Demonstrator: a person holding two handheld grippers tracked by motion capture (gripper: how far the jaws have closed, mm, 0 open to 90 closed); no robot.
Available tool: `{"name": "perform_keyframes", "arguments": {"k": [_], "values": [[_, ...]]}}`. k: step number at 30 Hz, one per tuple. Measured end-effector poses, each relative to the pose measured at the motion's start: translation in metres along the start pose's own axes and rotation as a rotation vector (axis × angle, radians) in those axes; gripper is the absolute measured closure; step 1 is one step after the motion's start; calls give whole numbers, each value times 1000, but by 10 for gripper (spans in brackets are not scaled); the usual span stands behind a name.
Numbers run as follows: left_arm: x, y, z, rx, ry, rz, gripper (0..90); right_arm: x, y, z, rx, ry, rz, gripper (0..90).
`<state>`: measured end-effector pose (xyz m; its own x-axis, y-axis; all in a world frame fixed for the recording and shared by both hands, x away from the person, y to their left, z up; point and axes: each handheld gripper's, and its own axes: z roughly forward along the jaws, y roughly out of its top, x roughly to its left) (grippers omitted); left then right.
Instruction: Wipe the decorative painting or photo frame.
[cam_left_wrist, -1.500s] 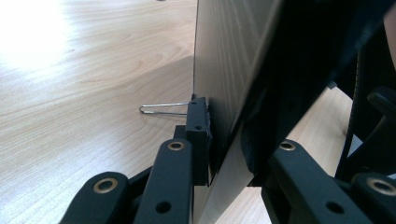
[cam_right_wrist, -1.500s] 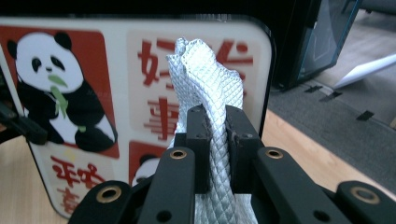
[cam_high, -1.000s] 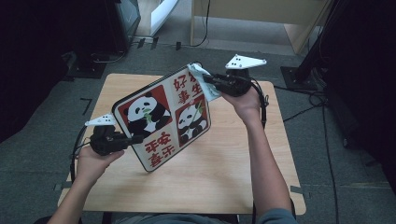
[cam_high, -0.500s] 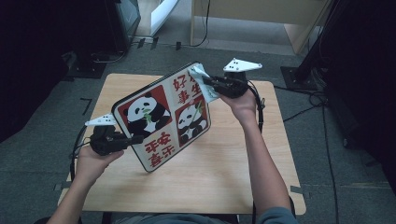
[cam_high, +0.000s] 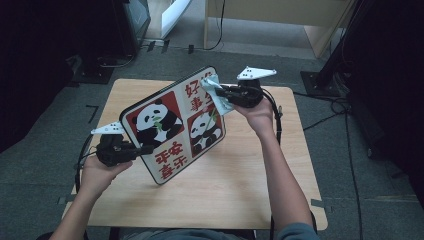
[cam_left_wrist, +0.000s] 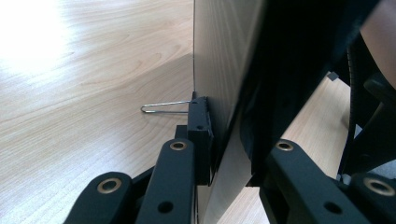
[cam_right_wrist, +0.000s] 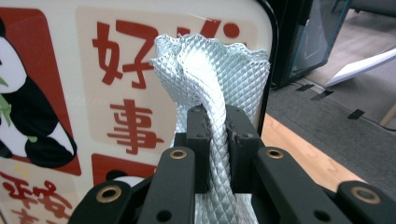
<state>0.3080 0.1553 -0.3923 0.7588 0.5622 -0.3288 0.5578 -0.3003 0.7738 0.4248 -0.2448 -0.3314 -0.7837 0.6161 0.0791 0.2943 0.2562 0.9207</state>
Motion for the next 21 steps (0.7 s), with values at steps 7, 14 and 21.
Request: {"name": "perform_keyframes", "arguments": {"k": [7, 14, 21], "values": [[1, 0, 0, 3, -6, 2, 793, -4, -7, 2, 11, 21, 18, 821], [2, 1, 0, 7, -14, 5, 789, -7, -18, 5, 18, 35, 54, 821], [3, 2, 0, 10, -21, 7, 787, -8, -25, 7, 43, 31, 53, 820]]}}
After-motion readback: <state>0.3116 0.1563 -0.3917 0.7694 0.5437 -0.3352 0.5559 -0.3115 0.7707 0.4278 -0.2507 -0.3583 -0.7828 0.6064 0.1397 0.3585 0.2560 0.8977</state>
